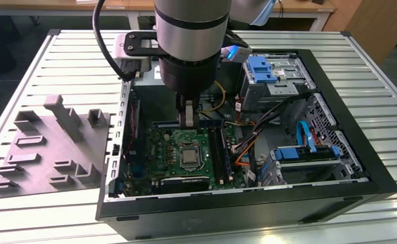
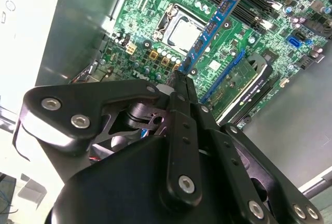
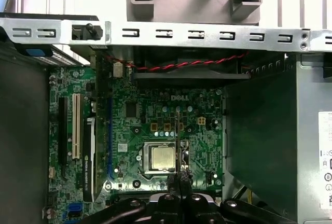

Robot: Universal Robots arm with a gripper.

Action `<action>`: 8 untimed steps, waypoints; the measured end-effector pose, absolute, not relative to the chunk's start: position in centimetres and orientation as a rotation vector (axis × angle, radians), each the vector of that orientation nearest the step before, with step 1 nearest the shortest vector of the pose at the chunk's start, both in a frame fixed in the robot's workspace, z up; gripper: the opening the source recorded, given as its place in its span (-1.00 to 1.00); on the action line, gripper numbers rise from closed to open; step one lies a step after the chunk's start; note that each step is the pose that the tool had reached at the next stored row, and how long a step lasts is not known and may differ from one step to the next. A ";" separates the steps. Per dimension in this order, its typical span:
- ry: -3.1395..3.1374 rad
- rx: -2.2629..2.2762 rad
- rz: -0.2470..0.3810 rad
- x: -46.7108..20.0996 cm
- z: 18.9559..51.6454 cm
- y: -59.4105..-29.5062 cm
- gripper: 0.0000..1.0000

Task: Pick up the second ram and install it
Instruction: 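Pick up the second ram and move it above second insertion slot, then insert the second ram into the second slot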

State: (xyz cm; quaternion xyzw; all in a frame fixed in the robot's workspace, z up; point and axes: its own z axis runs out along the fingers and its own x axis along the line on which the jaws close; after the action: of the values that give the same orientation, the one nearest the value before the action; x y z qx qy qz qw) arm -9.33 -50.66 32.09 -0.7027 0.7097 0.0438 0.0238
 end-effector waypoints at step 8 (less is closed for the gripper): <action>2.196 -2.174 0.137 -9.3 32.1 -50.7 -0.77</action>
State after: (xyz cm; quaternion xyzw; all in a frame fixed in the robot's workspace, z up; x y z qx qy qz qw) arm -9.33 -50.67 32.07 -0.7027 0.7097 0.0443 0.0243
